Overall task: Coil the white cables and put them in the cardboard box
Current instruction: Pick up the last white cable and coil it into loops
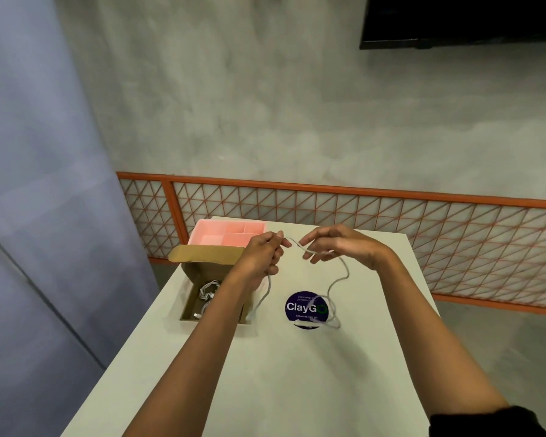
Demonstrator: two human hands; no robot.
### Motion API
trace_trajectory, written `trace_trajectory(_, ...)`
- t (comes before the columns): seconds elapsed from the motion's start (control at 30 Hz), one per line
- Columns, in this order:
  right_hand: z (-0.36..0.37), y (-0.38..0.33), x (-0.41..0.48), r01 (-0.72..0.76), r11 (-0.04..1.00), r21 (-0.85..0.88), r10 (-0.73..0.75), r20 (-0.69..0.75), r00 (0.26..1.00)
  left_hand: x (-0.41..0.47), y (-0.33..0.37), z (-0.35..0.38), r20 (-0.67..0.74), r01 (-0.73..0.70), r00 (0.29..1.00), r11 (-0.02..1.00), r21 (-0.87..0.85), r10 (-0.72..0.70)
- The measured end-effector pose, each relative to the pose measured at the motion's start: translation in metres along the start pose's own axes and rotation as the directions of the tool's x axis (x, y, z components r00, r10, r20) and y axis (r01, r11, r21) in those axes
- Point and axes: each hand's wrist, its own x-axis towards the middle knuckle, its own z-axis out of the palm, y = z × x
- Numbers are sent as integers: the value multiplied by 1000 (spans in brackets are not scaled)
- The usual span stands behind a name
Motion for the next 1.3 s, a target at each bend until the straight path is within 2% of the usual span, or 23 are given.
trace_trajectory(0.1,10,-4,1,-18,1000,-15,19,34,999,-2,1,1,46,-13,999,1000,12,12)
trace_trajectory(0.2,19,-2,3,57,998,-8,-57,-3,998,-6,1,-1,103,-8,995,1000,15,6)
trace_trajectory(0.37,22,-8,2,150,964,220,-135,-80,988,-12,-4,-8,190,-35,981,999,13,32)
trace_trajectory(0.47,19,-21,3,173,950,262,-126,-185,975,-14,-10,-9,214,-93,973,995,40,83)
trace_trajectory(0.6,11,-34,7,193,930,313,-56,-399,915,-14,-18,-11,185,-138,977,980,145,110)
trace_trajectory(0.7,6,-35,6,142,967,212,-37,-433,901,-15,-20,-9,108,-195,978,965,173,178)
trace_trajectory(0.8,9,-31,3,106,994,-3,-101,-326,940,-14,-16,-9,95,-199,977,974,104,190)
trace_trajectory(0.87,13,-27,3,144,990,1,-138,-272,952,-12,-10,-11,169,-129,977,991,-24,132)
trace_trajectory(0.97,18,-25,5,241,969,60,-211,-311,927,-11,-5,-16,317,-12,946,987,-162,64)
trace_trajectory(1.03,19,-25,7,272,960,62,-240,-311,920,-11,-6,-19,376,24,925,982,-187,49)
trace_trajectory(1.2,17,-28,10,265,964,13,-251,-279,927,-16,-13,-27,414,54,910,984,-170,22)
trace_trajectory(1.3,19,-28,17,257,966,-22,-246,-377,893,-19,-15,-25,424,37,905,991,-130,22)
